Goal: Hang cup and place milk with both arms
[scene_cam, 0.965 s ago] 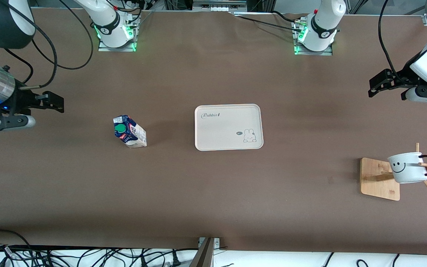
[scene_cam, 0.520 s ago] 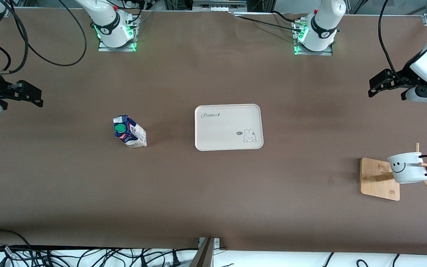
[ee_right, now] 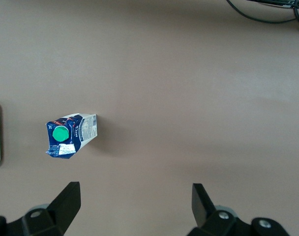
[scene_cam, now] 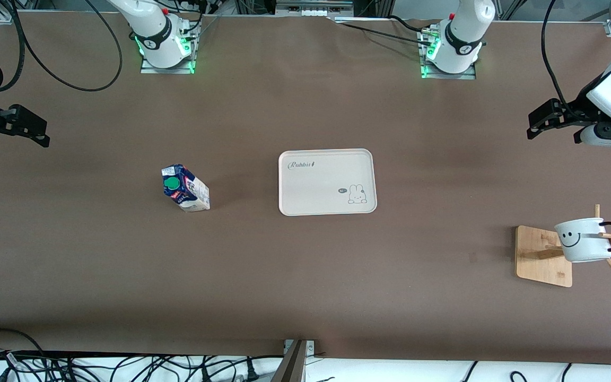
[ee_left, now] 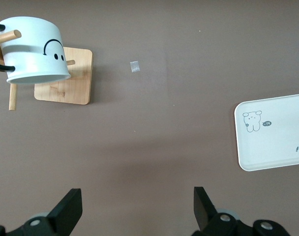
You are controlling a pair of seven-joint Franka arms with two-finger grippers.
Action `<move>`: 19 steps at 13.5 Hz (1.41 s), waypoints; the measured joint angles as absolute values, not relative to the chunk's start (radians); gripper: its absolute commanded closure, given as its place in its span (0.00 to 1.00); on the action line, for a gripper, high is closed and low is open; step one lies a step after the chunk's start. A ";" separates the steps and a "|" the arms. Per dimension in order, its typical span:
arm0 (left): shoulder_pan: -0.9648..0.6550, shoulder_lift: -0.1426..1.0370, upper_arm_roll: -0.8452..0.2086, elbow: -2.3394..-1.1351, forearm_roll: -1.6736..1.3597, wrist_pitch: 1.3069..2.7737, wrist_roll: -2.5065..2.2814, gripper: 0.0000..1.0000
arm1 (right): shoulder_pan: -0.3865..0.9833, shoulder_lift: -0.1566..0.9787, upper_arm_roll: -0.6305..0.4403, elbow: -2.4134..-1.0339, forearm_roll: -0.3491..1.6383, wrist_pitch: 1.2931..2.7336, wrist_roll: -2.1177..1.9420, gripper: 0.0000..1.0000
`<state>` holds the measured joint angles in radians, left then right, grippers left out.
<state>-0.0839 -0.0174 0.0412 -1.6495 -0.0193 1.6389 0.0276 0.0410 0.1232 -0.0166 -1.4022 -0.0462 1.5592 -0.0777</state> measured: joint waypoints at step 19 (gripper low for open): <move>-0.084 -0.017 0.041 -1.650 -0.019 1.639 0.028 0.00 | -0.089 0.111 0.106 -1.419 -0.046 1.520 -0.078 0.00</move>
